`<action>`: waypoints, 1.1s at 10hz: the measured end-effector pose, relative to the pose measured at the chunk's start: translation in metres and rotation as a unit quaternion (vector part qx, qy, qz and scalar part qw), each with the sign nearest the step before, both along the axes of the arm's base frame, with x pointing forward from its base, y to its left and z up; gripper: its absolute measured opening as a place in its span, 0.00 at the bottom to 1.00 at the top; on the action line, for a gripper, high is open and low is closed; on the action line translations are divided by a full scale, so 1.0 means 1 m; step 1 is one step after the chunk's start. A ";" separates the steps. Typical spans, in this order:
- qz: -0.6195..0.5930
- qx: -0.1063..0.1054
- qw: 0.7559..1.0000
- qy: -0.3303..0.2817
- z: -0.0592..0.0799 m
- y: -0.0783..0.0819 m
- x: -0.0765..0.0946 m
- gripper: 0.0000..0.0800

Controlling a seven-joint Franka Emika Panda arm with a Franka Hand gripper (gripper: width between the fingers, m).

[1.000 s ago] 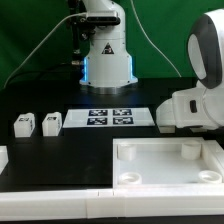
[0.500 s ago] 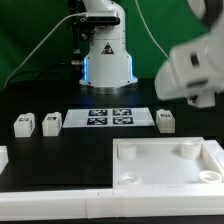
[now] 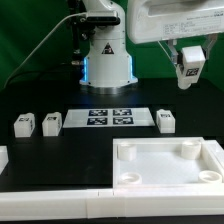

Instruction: Assemble one leg

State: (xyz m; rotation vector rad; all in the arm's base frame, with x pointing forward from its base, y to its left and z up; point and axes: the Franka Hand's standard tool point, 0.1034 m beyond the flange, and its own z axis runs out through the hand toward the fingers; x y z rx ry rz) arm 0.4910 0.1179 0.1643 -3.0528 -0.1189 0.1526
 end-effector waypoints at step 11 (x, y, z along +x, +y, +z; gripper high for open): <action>0.016 0.009 0.958 -0.287 0.033 -0.012 0.096 0.37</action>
Offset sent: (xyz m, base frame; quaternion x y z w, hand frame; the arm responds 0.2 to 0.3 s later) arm 0.0000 0.0000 0.0000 0.0000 0.2667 0.0000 0.9638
